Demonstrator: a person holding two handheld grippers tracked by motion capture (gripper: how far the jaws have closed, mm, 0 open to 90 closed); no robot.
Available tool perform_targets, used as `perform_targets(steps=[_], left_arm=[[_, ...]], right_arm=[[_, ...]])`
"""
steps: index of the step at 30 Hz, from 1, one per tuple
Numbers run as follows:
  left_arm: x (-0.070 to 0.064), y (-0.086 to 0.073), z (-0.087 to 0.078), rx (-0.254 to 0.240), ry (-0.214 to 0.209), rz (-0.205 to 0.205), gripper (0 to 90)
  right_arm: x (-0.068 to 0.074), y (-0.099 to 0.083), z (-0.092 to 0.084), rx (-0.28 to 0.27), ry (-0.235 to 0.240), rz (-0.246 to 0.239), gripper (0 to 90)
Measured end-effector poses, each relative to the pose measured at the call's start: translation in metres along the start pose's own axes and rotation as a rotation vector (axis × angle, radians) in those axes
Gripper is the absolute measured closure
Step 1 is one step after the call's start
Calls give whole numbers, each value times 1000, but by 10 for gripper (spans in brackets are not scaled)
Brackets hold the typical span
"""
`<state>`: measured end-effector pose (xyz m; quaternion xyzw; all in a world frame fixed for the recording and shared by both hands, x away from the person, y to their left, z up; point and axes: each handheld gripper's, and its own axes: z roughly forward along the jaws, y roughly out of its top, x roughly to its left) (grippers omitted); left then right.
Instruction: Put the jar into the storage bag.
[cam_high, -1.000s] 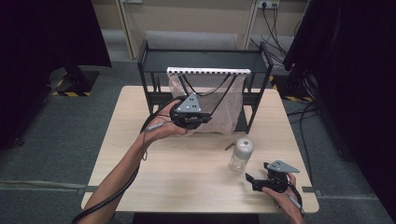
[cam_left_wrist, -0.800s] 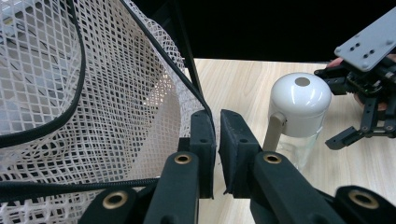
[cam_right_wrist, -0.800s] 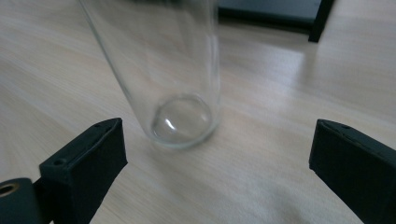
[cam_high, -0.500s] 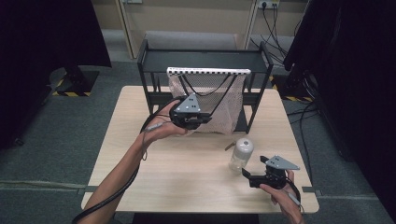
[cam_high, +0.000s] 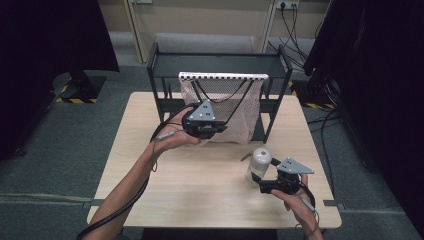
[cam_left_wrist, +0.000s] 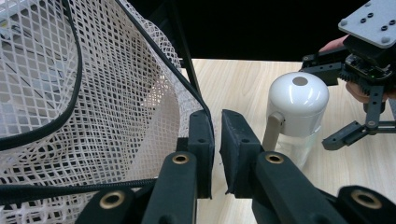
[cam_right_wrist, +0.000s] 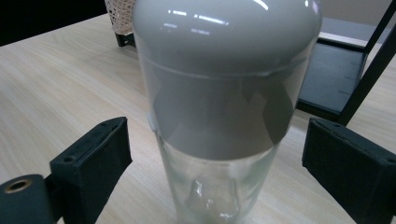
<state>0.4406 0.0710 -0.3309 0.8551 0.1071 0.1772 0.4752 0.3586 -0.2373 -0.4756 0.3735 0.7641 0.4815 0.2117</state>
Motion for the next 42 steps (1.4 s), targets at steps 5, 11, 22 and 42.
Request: perform_targets(steps=[5, 11, 22, 42], left_arm=[[0, -1, 1, 0, 0, -1, 815], [0, -2, 2, 0, -1, -3, 810], [0, -2, 3, 5, 9, 11, 808], [1, -7, 10, 25, 25, 12, 798]], right_arm=[[-2, 3, 4, -4, 2, 0, 132], [-3, 7, 11, -19, 17, -7, 249], [-2, 14, 6, -40, 34, 11, 294], [9, 101, -29, -122, 73, 11, 295]])
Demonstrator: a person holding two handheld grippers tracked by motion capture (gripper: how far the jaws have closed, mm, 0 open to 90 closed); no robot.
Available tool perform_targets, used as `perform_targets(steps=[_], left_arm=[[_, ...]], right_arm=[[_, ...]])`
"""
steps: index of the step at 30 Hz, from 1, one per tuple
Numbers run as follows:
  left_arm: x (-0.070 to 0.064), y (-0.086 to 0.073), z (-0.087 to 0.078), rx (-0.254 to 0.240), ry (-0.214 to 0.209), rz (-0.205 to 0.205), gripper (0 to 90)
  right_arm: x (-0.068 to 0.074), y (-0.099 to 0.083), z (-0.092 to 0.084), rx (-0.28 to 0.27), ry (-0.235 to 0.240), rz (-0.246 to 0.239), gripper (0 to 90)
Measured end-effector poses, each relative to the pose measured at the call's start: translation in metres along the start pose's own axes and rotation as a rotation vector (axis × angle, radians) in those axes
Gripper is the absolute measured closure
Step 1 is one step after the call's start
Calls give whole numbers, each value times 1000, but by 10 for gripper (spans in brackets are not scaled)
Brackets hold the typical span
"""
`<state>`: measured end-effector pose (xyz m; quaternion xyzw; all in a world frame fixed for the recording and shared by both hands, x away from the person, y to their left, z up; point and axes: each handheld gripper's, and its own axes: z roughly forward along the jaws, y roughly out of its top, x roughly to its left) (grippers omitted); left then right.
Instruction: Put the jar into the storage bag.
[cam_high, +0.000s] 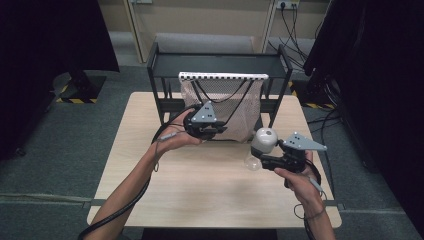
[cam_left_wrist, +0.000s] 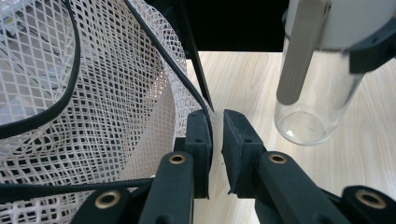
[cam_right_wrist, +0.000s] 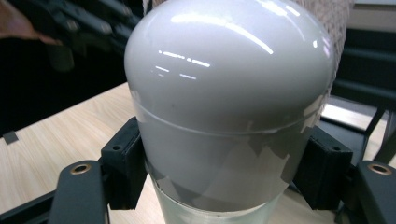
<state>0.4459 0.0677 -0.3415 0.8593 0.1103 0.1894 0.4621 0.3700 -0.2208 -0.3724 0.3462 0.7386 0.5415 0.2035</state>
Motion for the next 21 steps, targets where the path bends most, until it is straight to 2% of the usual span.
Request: perform_targets(steps=[3, 9, 16, 18, 19, 21], left_arm=[[0, 0, 0, -1, 0, 0, 797], [-1, 1, -1, -4, -2, 4, 796], [-1, 2, -2, -6, -4, 4, 794], [-1, 2, -2, -8, -5, 4, 792], [-1, 2, -2, -8, -5, 4, 792], [-1, 2, -2, -8, -5, 4, 792]], right_arm=[[4, 12, 1, -1, 6, -12, 294], [8, 33, 0, -17, 27, 0, 294], [6, 62, -3, -37, 27, 7, 295], [6, 65, -3, -39, 28, 8, 295], [5, 95, -2, -51, 31, 10, 295], [5, 95, -2, -51, 31, 10, 294]])
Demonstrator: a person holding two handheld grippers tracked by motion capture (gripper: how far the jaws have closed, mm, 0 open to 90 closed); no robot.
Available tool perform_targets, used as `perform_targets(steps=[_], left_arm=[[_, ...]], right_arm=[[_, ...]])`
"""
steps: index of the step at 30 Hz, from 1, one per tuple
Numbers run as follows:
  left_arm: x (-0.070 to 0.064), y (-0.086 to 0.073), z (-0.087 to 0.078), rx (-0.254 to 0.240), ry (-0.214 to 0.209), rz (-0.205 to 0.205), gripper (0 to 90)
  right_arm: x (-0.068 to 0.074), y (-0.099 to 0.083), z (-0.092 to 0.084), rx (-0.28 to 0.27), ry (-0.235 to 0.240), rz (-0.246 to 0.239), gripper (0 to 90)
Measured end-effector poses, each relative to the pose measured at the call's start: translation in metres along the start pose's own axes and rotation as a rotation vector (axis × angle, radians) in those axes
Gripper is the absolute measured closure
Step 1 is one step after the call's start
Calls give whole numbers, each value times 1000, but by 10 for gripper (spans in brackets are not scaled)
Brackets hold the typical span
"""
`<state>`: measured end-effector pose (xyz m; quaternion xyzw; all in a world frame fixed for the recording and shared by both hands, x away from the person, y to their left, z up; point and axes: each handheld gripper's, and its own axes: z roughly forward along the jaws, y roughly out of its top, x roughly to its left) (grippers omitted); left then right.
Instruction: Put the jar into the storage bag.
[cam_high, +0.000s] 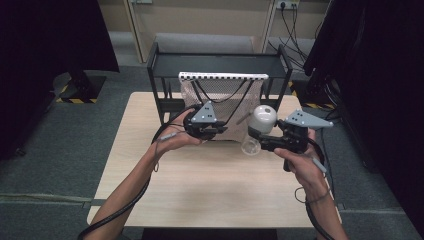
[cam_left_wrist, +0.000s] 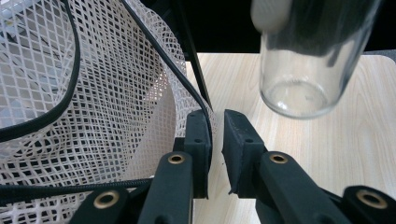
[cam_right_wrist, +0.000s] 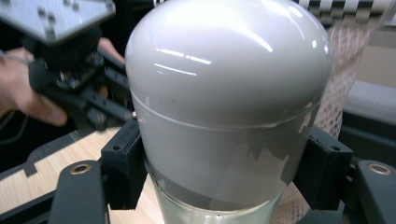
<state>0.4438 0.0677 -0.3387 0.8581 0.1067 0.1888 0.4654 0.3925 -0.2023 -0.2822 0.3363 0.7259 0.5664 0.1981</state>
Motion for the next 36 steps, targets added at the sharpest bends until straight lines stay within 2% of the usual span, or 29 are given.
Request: perform_targets(steps=[4, 7, 9, 10, 12, 15, 22, 23, 36], left_arm=[[0, 0, 0, 1, 0, 0, 792], [0, 0, 0, 1, -1, 0, 791], [0, 0, 0, 1, -1, -1, 790], [0, 0, 0, 1, -1, -1, 790], [0, 0, 0, 2, -1, -1, 787], [0, 0, 1, 1, -2, -4, 786], [-1, 2, 1, 2, -2, -1, 783], [-1, 2, 1, 2, -2, -1, 783], [-3, 3, 1, -2, -5, 3, 775]], right_arm=[[0, 0, 0, 0, 0, 0, 294], [2, 16, 2, -3, -2, -13, 295], [2, 16, 2, -3, -2, -13, 295], [4, 24, 4, -3, -7, -21, 295], [4, 24, 4, -3, -7, -21, 295], [6, 36, 8, 1, -4, -23, 295], [9, 47, 13, 0, -3, -26, 295], [10, 53, 18, 6, -4, -29, 295], [19, 69, 40, 6, 20, -23, 295]])
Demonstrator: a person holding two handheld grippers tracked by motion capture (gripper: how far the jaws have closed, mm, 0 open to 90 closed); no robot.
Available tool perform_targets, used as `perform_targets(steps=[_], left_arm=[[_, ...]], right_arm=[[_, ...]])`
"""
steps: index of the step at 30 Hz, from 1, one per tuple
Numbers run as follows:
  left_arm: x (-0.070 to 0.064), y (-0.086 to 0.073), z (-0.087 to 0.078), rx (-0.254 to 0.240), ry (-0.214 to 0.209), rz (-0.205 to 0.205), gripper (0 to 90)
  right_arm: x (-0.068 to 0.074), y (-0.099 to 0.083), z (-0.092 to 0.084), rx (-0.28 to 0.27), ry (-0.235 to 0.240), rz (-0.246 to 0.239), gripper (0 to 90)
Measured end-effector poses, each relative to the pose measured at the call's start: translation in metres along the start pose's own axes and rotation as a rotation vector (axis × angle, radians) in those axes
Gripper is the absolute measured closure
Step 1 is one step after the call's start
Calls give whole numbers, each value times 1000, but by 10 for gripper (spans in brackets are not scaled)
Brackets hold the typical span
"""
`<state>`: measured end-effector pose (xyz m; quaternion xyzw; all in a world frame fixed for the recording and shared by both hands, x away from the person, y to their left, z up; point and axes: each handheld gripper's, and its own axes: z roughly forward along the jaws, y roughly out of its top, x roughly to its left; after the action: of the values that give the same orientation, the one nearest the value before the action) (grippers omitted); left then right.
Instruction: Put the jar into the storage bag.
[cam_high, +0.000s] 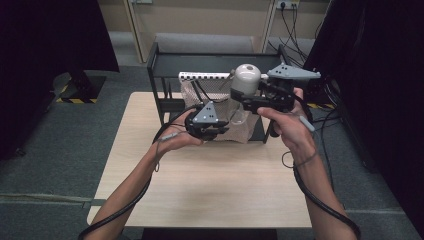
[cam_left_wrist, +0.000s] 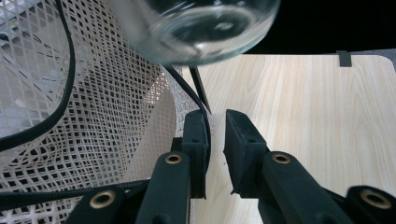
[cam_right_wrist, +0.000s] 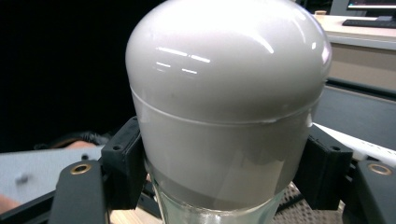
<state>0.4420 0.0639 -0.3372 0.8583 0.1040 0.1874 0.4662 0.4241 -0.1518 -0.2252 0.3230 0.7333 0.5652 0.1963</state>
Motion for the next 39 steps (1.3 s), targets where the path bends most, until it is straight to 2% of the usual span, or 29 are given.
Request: perform_targets(steps=[6, 14, 31, 39], left_arm=[[1, 0, -2, -10, -10, -3, 771], [1, 0, -2, -19, -18, -12, 766], [1, 2, -2, -25, -32, -17, 756], [0, 3, -2, -26, -33, -17, 747]], right_arm=[[3, 7, 14, -5, 11, 12, 295], [-1, 7, 30, 13, -9, 24, 295], [-14, -14, 52, 77, -59, 40, 296], [-15, -24, 59, 120, -101, 6, 295]])
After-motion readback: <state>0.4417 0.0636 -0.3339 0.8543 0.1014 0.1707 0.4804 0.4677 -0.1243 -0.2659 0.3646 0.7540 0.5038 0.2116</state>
